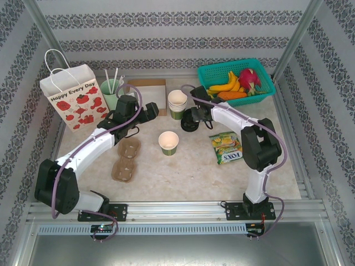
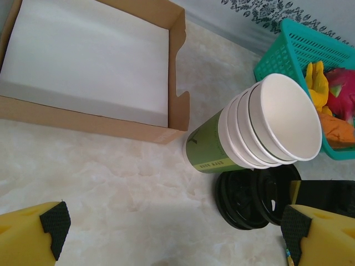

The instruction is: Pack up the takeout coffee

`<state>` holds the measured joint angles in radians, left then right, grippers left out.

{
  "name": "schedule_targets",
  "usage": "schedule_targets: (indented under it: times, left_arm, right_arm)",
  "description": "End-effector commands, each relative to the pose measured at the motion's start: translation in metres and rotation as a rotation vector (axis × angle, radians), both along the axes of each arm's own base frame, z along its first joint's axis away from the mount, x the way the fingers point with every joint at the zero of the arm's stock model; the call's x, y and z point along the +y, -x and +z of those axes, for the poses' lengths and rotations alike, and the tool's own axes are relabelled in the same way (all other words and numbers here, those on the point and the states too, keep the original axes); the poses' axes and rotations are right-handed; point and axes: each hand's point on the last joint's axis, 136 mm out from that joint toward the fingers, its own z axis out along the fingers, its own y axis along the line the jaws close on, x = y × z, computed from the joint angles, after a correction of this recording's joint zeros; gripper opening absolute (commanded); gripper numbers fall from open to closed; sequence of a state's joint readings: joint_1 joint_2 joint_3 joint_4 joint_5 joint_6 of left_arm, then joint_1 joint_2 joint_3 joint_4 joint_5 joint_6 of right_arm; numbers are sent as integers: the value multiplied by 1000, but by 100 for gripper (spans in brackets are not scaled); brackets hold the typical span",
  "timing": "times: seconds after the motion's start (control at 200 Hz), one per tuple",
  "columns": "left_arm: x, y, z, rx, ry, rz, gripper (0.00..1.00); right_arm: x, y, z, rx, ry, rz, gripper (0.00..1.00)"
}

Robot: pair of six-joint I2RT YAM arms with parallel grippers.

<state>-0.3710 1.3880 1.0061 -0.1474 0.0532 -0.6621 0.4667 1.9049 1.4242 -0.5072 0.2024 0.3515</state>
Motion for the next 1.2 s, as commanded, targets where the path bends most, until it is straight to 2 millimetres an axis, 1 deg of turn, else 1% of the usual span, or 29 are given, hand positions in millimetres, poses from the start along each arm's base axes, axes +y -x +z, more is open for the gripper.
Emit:
schedule_targets:
  times: [0.0,0.2,0.33,0.37,0.465,0.55,0.605,0.664,0.764,0.829,0.914,1.009,1.124,1.194]
  left_arm:
    - [-6,-8,9,-27,35,-19,99]
    - [-31,-8,8,20,70,-157,99]
    - [-55,-7,21,-31,134,-283,99]
    - [-60,-6,25,-46,137,-304,100]
    - [-70,-3,37,-96,81,-385,98]
    - [-71,-3,43,-97,-9,-437,96]
    - [-70,-4,45,-92,-18,-437,94]
    - [-73,-5,51,-100,31,-420,93]
    - [-84,-5,65,-141,178,-382,91]
    - [-96,-3,73,-174,230,-380,89]
    - [-107,0,79,-206,195,-383,87]
    - [-113,2,84,-235,170,-388,86]
    - [-122,4,91,-264,183,-411,85]
    - [-128,1,90,-256,184,-421,83]
  right_arm:
    - [-3,-2,31,-132,46,6,19]
    - [0,4,61,-277,42,19,19]
    - [14,10,86,-396,-35,43,20]
    - [17,12,93,-421,-61,50,20]
    - [29,17,103,-436,-125,94,21]
    - [33,20,114,-468,-153,106,21]
    - [30,20,122,-486,-176,67,21]
    - [26,19,131,-509,-220,8,21]
    - [25,18,146,-558,-309,-69,21]
    - [27,17,155,-591,-344,-99,21]
    - [29,15,166,-622,-369,-114,21]
    - [30,16,173,-639,-383,-123,21]
    - [30,16,176,-647,-391,-138,22]
    - [31,18,177,-657,-394,-148,22]
